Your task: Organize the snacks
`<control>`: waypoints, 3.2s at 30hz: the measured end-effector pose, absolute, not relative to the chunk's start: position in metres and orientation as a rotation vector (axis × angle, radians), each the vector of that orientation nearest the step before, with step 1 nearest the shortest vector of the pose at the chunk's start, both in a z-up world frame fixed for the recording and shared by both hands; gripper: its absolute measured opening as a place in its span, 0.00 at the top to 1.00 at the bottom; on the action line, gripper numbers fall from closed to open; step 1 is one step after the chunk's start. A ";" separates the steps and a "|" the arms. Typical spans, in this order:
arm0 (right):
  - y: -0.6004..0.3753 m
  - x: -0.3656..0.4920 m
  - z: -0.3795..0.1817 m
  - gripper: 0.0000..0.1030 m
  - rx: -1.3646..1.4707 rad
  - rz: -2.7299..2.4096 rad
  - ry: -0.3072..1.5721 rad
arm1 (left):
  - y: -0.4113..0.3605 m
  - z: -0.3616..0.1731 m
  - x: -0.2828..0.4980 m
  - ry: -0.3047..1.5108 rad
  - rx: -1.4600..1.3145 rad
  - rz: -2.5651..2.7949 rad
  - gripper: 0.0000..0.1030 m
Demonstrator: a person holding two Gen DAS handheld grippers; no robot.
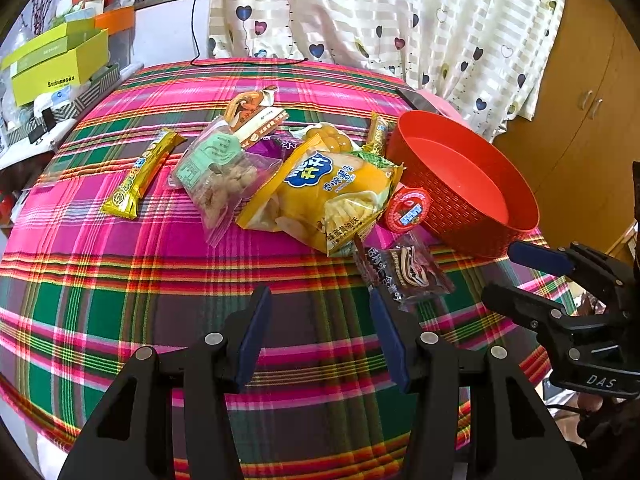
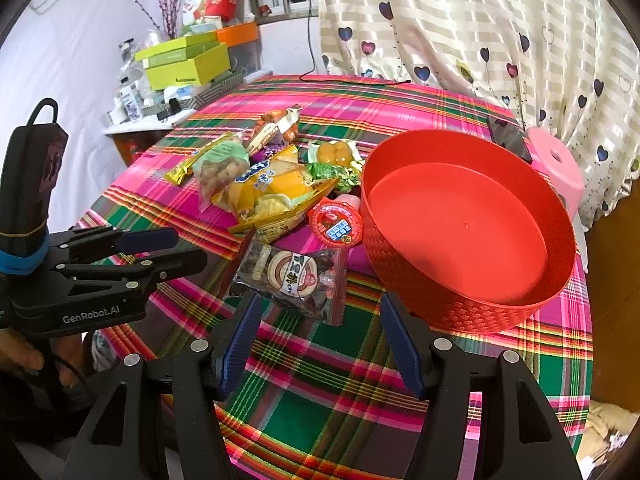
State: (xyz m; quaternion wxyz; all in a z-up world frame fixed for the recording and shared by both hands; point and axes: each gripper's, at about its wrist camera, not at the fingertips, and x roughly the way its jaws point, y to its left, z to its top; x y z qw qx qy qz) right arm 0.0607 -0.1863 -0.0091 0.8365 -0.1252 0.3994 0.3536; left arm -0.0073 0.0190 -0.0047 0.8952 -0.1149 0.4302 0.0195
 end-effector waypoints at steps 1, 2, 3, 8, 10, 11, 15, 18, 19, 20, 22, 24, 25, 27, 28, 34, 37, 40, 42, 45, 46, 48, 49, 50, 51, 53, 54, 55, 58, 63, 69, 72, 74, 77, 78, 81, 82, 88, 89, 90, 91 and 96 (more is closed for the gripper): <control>-0.186 0.061 -0.009 0.41 -0.266 0.749 0.846 | 0.019 -0.005 -0.007 0.892 -0.240 0.040 0.49; -0.186 0.061 -0.009 0.41 -0.264 0.749 0.845 | 0.020 -0.005 -0.007 0.892 -0.241 0.040 0.49; -0.186 0.061 -0.010 0.41 -0.266 0.749 0.846 | 0.020 -0.005 -0.007 0.892 -0.242 0.040 0.49; -0.182 0.060 -0.011 0.41 -0.270 0.753 0.850 | 0.023 -0.006 -0.007 0.890 -0.249 0.040 0.49; -0.181 0.060 -0.011 0.41 -0.272 0.754 0.852 | 0.024 -0.006 -0.007 0.890 -0.252 0.039 0.49; -0.181 0.060 -0.011 0.41 -0.272 0.754 0.853 | 0.024 -0.006 -0.007 0.890 -0.253 0.038 0.49; -0.181 0.060 -0.011 0.41 -0.272 0.754 0.853 | 0.026 -0.006 -0.007 0.888 -0.257 0.037 0.49; -0.180 0.061 -0.011 0.41 -0.273 0.754 0.855 | 0.028 -0.007 -0.008 0.887 -0.263 0.038 0.49; -0.179 0.061 -0.012 0.41 -0.273 0.754 0.856 | 0.029 -0.007 -0.008 0.887 -0.264 0.039 0.49; -0.179 0.061 -0.012 0.41 -0.273 0.754 0.856 | 0.030 -0.007 -0.008 0.886 -0.266 0.039 0.49; -0.179 0.061 -0.012 0.41 -0.275 0.756 0.857 | 0.031 -0.008 -0.008 0.886 -0.270 0.041 0.49; -0.175 0.062 -0.012 0.41 -0.279 0.761 0.860 | 0.033 -0.008 -0.008 0.885 -0.273 0.042 0.49; -0.174 0.062 -0.013 0.41 -0.280 0.764 0.863 | 0.034 -0.008 -0.008 0.884 -0.275 0.043 0.49; -0.171 0.063 -0.013 0.41 -0.281 0.769 0.869 | 0.036 -0.008 -0.008 0.882 -0.279 0.045 0.49; -0.170 0.063 -0.014 0.41 -0.281 0.772 0.871 | 0.037 -0.008 -0.007 0.882 -0.281 0.046 0.49; -0.161 0.069 -0.012 0.41 -0.278 0.784 0.879 | 0.047 -0.007 -0.008 0.871 -0.297 0.068 0.49; -0.157 0.071 -0.012 0.41 -0.274 0.793 0.883 | 0.055 -0.006 -0.008 0.862 -0.313 0.084 0.49; -0.152 0.074 -0.012 0.41 -0.269 0.801 0.886 | 0.062 -0.006 -0.007 0.856 -0.325 0.100 0.49; -0.149 0.076 -0.012 0.41 -0.265 0.806 0.889 | 0.067 -0.005 -0.006 0.849 -0.331 0.110 0.49; -0.143 0.079 -0.010 0.41 -0.264 0.817 0.885 | 0.075 -0.004 -0.005 0.843 -0.335 0.124 0.49; -0.140 0.080 -0.009 0.41 -0.266 0.820 0.881 | 0.077 -0.004 -0.004 0.842 -0.337 0.128 0.49; -0.136 0.082 -0.007 0.41 -0.274 0.825 0.872 | 0.083 -0.003 -0.003 0.834 -0.343 0.136 0.49; -0.133 0.082 -0.005 0.41 -0.281 0.828 0.862 | 0.087 -0.002 -0.002 0.829 -0.350 0.138 0.49; -0.131 0.083 -0.004 0.41 -0.286 0.831 0.856 | 0.090 -0.002 -0.002 0.827 -0.357 0.139 0.49; -0.129 0.084 -0.003 0.41 -0.292 0.837 0.849 | 0.095 -0.002 0.000 0.825 -0.373 0.143 0.49; -0.125 0.085 0.000 0.41 -0.305 0.844 0.837 | 0.103 -0.002 0.003 0.822 -0.401 0.143 0.49; -0.123 0.085 0.001 0.41 -0.309 0.848 0.832 | 0.107 -0.003 0.005 0.817 -0.419 0.136 0.49; -0.122 0.086 0.002 0.41 -0.313 0.851 0.827 | 0.111 -0.004 0.008 0.817 -0.440 0.129 0.49; -0.118 0.088 0.003 0.41 -0.322 0.849 0.820 | 0.120 -0.006 0.016 0.812 -0.502 0.109 0.49; -0.117 0.090 0.005 0.41 -0.325 0.849 0.819 | 0.133 -0.011 0.031 0.797 -0.626 0.107 0.39; -0.115 0.095 0.006 0.41 -0.324 0.846 0.817 | 0.142 -0.022 0.048 0.809 -0.748 0.133 0.35; -0.115 0.098 0.006 0.41 -0.326 0.844 0.814 | 0.143 -0.029 0.058 0.827 -0.788 0.146 0.34; -0.115 0.100 0.007 0.41 -0.327 0.842 0.811 | 0.142 -0.032 0.064 0.835 -0.801 0.148 0.35; -0.114 0.102 0.007 0.41 -0.330 0.844 0.809 | 0.141 -0.037 0.072 0.846 -0.811 0.153 0.34; -0.114 0.101 0.007 0.41 -0.330 0.845 0.809 | 0.142 -0.039 0.074 0.850 -0.815 0.150 0.34; -0.113 0.104 0.006 0.40 -0.334 0.852 0.809 | 0.140 -0.041 0.080 0.863 -0.795 0.153 0.34; -0.112 0.105 0.006 0.40 -0.334 0.854 0.809 | 0.138 -0.040 0.082 0.863 -0.769 0.155 0.34; -0.107 0.107 0.001 0.40 -0.328 0.886 0.835 | 0.139 -0.035 0.073 0.851 -0.689 0.169 0.55; -0.106 0.108 0.000 0.39 -0.329 0.890 0.840 | 0.141 -0.035 0.070 0.847 -0.683 0.163 0.56; -0.105 0.109 -0.001 0.39 -0.330 0.889 0.843 | 0.142 -0.034 0.067 0.844 -0.673 0.164 0.57; -0.103 0.109 -0.003 0.39 -0.329 0.889 0.848 | 0.142 -0.033 0.064 0.839 -0.662 0.165 0.58; -0.095 0.115 -0.011 0.39 -0.316 0.880 0.911 | 0.148 -0.027 0.047 0.814 -0.628 0.153 0.65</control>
